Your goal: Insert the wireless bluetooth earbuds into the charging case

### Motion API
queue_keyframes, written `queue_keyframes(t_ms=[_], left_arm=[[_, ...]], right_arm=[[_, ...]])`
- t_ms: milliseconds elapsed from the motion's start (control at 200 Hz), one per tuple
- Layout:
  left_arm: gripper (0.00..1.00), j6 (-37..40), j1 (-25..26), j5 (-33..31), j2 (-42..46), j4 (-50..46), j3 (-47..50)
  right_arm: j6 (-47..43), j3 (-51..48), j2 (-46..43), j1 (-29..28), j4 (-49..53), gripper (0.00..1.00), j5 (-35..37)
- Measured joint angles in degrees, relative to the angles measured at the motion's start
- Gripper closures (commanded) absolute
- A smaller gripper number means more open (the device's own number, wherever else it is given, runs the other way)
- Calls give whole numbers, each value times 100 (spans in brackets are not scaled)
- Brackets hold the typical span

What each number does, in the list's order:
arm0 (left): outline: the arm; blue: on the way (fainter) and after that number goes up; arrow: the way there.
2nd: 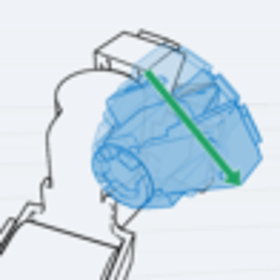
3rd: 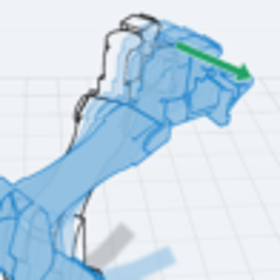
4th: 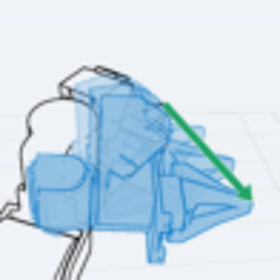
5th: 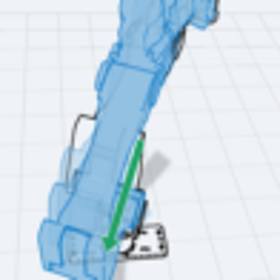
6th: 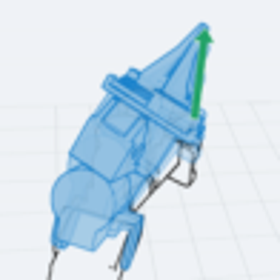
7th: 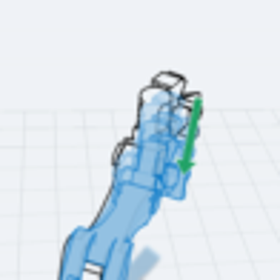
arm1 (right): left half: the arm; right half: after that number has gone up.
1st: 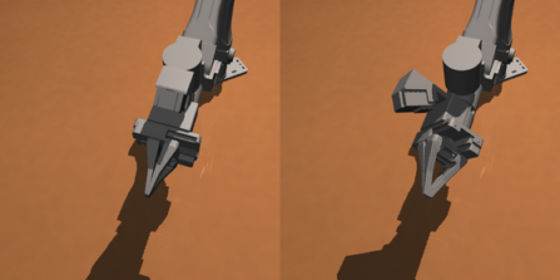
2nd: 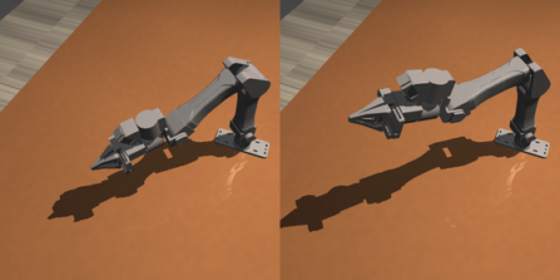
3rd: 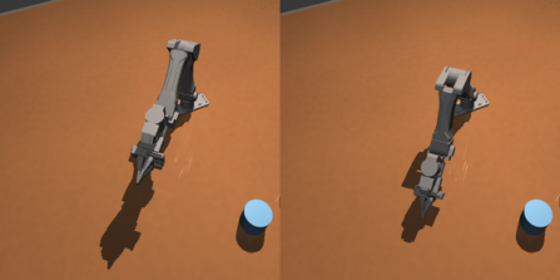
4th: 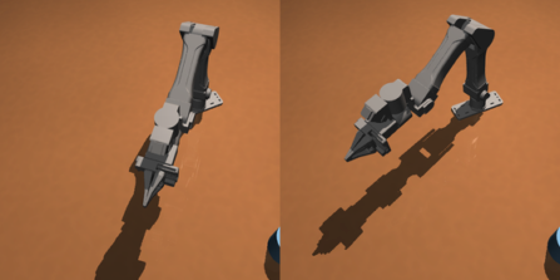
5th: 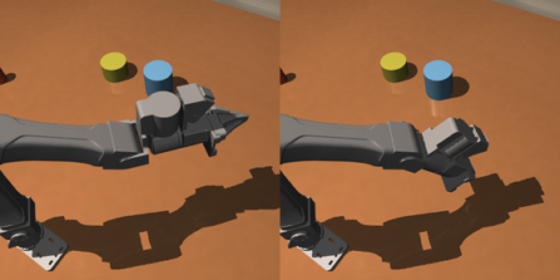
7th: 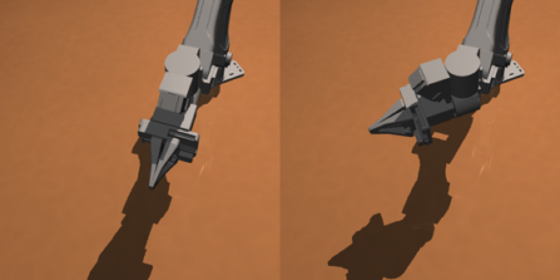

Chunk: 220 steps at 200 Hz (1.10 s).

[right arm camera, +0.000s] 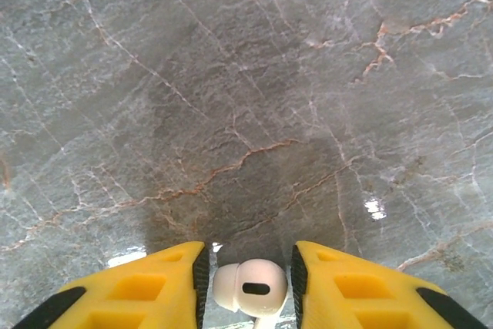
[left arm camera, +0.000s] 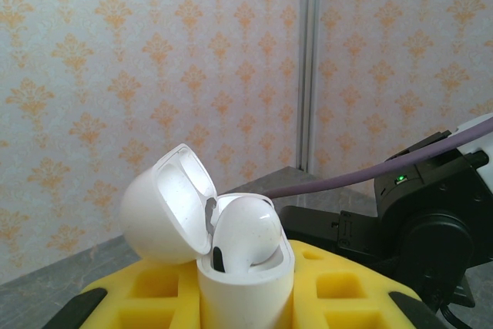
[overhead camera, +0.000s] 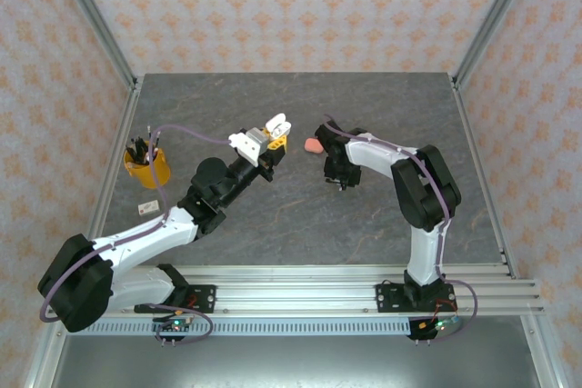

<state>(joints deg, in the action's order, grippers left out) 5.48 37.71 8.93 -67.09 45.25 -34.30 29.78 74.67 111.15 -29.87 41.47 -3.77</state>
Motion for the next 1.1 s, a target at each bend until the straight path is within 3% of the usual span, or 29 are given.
queue_keyframes(t_ms=[575, 761, 1101], left_arm=[[100, 0, 0, 2, 0, -7, 0], [100, 0, 0, 2, 0, -7, 0], [100, 0, 0, 2, -2, -7, -2]], right_arm=[[-181, -229, -177, 0, -236, 73, -24], [-310, -393, -267, 0, -326, 58, -31], [-387, -409, -267, 2, -337, 59, -33]])
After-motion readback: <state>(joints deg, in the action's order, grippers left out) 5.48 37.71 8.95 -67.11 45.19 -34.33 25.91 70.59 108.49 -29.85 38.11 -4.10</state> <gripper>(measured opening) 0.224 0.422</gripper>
